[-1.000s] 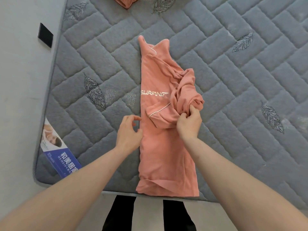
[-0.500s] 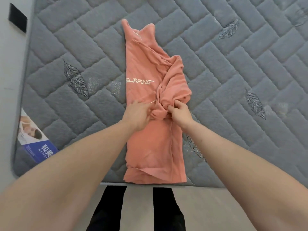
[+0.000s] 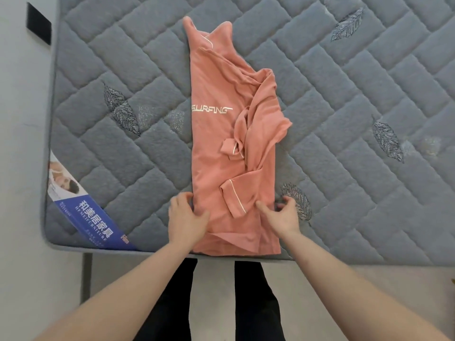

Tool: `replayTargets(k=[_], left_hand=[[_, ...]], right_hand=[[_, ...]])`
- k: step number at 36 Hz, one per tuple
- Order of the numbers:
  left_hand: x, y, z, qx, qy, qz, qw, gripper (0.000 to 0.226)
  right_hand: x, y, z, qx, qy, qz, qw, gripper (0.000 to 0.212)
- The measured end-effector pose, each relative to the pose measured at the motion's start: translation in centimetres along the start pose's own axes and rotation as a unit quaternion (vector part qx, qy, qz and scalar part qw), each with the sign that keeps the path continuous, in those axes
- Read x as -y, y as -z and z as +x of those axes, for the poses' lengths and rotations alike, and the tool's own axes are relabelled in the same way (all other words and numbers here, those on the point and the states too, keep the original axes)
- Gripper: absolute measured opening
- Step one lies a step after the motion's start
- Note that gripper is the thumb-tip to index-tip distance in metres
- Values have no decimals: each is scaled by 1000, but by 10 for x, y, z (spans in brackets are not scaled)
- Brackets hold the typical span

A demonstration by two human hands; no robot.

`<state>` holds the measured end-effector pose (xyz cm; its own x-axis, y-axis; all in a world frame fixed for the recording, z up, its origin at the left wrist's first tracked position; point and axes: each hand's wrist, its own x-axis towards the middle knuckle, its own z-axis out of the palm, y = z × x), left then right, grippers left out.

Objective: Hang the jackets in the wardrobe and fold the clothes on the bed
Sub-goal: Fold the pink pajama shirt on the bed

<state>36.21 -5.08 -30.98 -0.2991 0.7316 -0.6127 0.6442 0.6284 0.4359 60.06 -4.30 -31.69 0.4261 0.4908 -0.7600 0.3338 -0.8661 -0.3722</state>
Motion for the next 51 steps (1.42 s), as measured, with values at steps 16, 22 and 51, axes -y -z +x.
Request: replayTargets(k=[16, 22, 51], left_hand=[[-6, 9, -17, 199, 175, -120, 957, 36], [-69, 58, 20, 140, 86, -235, 958, 59], [-75, 28, 112, 205, 187, -229, 933, 56]], right_hand=[[-8, 3, -30, 77, -40, -39, 995, 23], [68, 46, -8, 106, -14, 80, 991, 49], [116, 9, 70, 50, -19, 95, 994, 89]])
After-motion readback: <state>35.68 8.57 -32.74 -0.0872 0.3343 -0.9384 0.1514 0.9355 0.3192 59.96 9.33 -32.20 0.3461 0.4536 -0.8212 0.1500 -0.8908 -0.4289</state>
